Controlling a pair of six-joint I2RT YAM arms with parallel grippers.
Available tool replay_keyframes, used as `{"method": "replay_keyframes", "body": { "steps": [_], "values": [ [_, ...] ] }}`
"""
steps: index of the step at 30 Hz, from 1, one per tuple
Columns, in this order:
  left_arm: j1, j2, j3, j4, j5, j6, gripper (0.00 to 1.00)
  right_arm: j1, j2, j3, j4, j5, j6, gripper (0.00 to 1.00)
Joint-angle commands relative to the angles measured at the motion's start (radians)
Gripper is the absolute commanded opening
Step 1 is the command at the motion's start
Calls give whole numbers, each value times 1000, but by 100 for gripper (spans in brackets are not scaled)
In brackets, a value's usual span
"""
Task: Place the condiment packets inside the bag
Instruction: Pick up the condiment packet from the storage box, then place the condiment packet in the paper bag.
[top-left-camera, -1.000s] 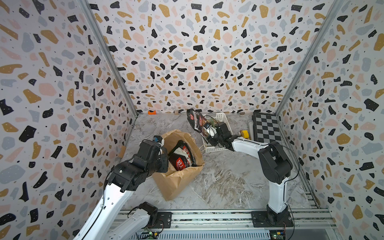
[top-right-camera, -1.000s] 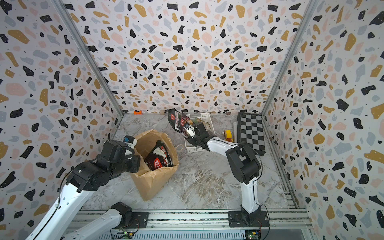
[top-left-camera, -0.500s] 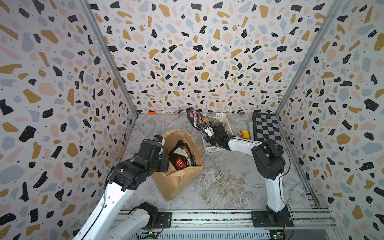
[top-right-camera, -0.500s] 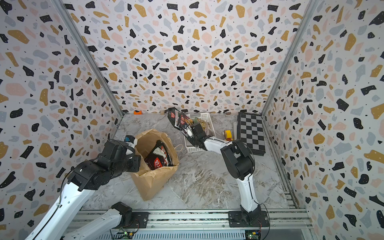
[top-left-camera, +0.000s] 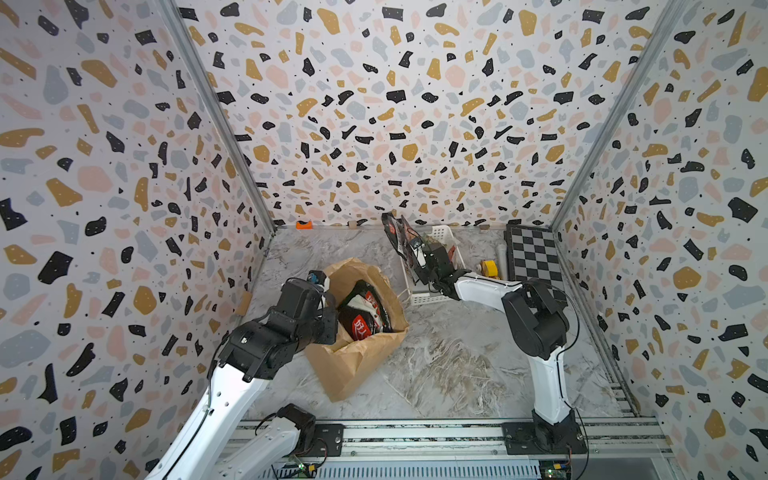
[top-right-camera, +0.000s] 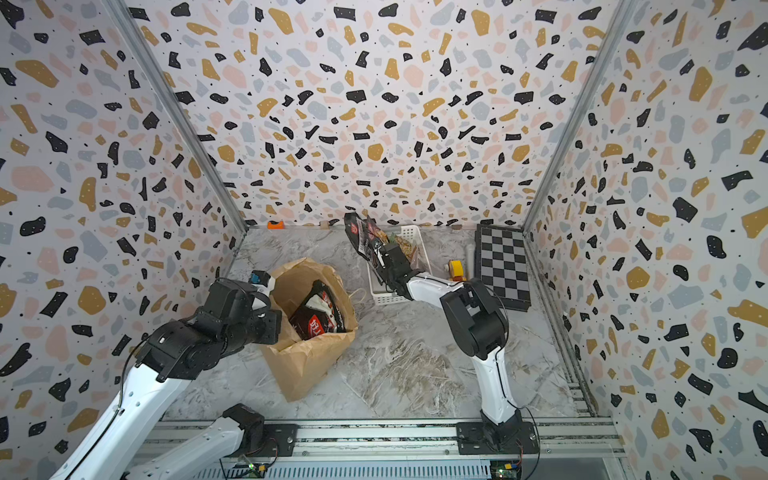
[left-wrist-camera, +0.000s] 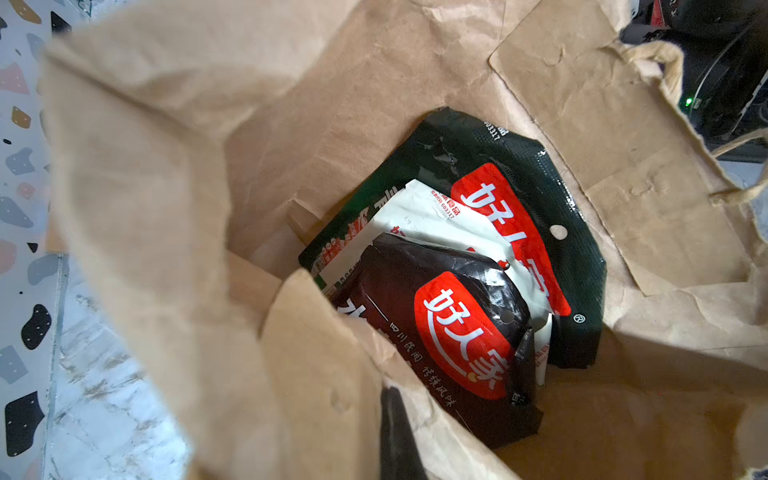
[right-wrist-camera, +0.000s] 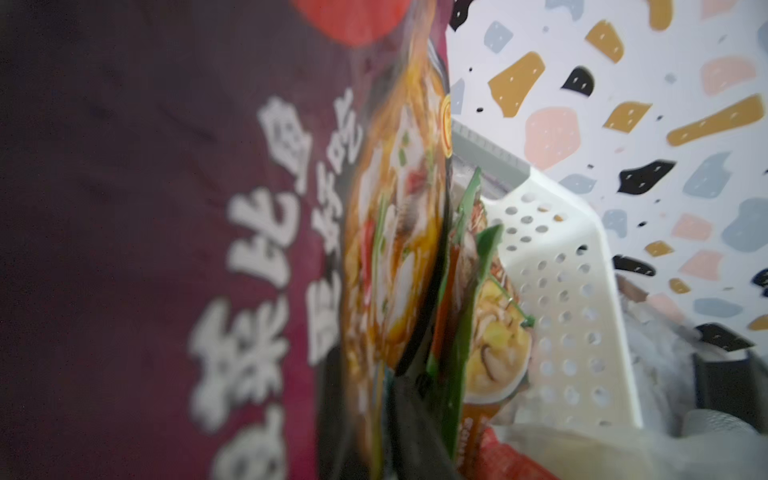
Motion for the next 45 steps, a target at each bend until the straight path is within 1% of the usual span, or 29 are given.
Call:
{"method": "replay_keyframes", "body": {
  "steps": [1, 4, 7, 12, 18, 20, 23, 25, 27, 31, 35, 37, 40, 45],
  "values": [
    [5, -9, 14, 46, -37, 27, 0, -7, -38, 26, 32, 24, 44, 0],
    [5, -15, 11, 46, -41, 26, 0, -7, -105, -20, 68, -13, 22, 0],
    [5, -16, 3, 49, -36, 20, 0, -6, -190, -72, 93, -25, 18, 0],
    [5, -21, -5, 56, -20, 7, 0, -7, -394, -143, 27, -95, 61, 0],
    [5, -45, -3, 74, -2, -9, 0, 8, -653, -203, -107, -296, 158, 0],
    [5, -51, -7, 80, 6, -16, 0, 31, -729, -213, -144, -344, 172, 0],
    [4, -57, -15, 84, 11, -22, 0, 93, -841, -207, -202, -399, 195, 0],
    [4, -60, -21, 89, 15, -28, 0, 127, -897, -204, -202, -472, 265, 0],
    [5, -62, -26, 97, 19, -33, 0, 170, -943, -215, -163, -568, 379, 0],
    [5, -63, -23, 102, 21, -40, 0, 265, -964, -267, -21, -639, 555, 0],
    [4, -67, -6, 103, 23, -46, 0, 334, -936, -333, 94, -639, 672, 0],
    [5, -71, -2, 101, 21, -49, 0, 353, -920, -364, 138, -625, 703, 0],
    [5, -81, 1, 100, 21, -54, 0, 363, -898, -397, 151, -610, 718, 0],
    [4, -87, 5, 94, 19, -55, 0, 380, -817, -395, 149, -694, 721, 0]
  ]
}}
